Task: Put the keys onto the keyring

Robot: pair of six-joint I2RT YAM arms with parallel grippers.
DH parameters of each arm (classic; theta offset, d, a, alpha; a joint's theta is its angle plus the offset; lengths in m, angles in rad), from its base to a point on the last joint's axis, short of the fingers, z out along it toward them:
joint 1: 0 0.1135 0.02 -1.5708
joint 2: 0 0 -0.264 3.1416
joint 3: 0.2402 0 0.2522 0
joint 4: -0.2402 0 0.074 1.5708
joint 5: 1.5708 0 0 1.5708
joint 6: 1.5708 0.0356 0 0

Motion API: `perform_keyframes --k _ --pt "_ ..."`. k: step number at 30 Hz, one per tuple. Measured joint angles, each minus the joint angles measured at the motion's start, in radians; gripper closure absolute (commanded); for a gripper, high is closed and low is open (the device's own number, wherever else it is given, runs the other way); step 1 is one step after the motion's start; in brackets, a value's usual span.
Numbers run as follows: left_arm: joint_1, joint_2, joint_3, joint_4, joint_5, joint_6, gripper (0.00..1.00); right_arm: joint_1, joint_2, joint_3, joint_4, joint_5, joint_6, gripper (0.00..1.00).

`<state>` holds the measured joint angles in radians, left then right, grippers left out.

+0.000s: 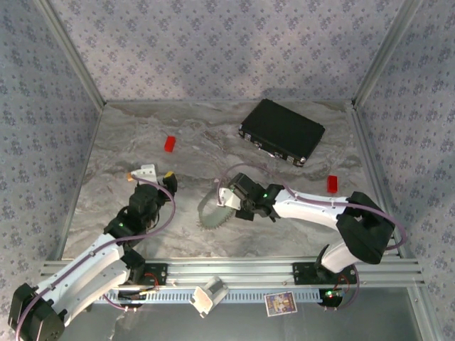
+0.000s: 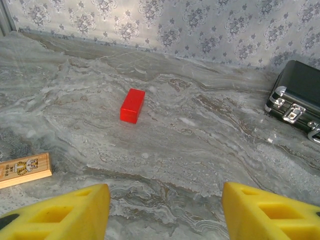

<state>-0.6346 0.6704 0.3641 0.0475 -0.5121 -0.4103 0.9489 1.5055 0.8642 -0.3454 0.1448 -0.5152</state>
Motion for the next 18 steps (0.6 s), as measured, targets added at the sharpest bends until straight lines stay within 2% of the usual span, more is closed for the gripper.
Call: perform_keyframes --k 12,13,16,18 --pt "0.0 0.039 0.0 0.002 0.039 0.01 0.41 0.008 0.074 -0.007 -0.169 0.133 -0.036 1.0" --pt "0.0 0.042 0.0 0.003 0.045 0.017 0.41 0.01 0.074 -0.009 -0.171 0.14 -0.036 0.97" --pt "0.0 0.056 0.0 0.01 0.064 0.028 0.41 0.01 0.074 -0.012 -0.179 0.156 -0.038 0.71" --pt "0.0 0.066 0.0 0.011 0.079 0.04 0.41 0.009 0.074 -0.022 -0.201 0.159 -0.037 0.64"
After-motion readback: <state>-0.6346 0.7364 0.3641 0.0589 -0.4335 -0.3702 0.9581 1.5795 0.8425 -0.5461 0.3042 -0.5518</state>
